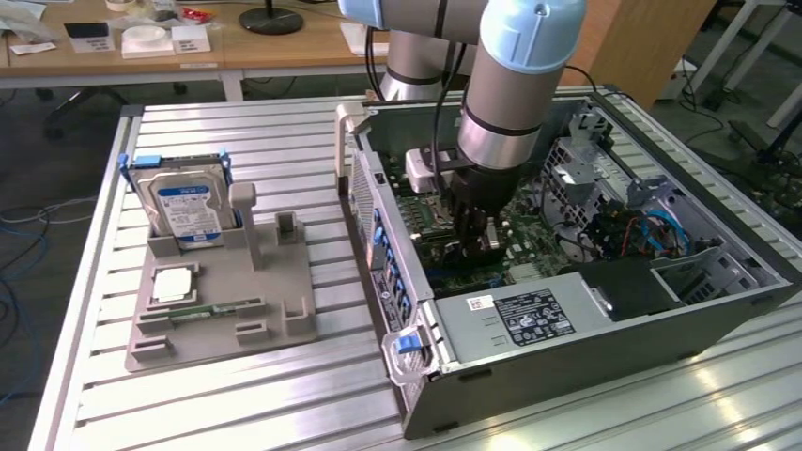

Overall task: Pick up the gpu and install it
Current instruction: 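Insert the gpu into the slot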

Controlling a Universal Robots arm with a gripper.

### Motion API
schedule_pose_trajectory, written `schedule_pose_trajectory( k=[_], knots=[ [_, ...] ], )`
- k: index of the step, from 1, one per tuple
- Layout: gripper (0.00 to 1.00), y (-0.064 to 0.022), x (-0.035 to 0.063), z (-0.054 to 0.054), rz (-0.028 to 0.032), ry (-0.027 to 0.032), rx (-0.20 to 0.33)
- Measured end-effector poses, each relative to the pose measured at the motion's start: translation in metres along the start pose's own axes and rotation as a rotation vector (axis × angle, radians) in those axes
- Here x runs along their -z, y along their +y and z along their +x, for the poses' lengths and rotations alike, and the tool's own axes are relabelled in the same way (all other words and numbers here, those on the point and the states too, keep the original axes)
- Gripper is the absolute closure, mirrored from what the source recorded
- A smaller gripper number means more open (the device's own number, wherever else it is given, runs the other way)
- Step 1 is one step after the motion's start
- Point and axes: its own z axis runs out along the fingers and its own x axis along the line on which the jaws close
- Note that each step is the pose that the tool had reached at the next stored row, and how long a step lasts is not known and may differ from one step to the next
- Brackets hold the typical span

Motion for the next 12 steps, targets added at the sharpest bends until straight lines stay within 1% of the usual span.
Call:
schedule_pose_trajectory(
  k=[6, 7, 8, 11, 12],
  knots=[
    [0.73, 0.0002, -0.0002, -0.0001, -0.0002, -0.0006, 0.000],
    [0.67, 0.0002, -0.0001, 0.0000, 0.0000, -0.0003, 0.000],
    [0.67, 0.0002, 0.0000, 0.0000, 0.0000, -0.0001, 0.000],
    [0.49, 0.0000, 0.0000, 0.0000, -0.0001, 0.0000, 0.000],
    [0.49, 0.0000, 0.0000, 0.0000, 0.0000, 0.0000, 0.000]
  ],
)
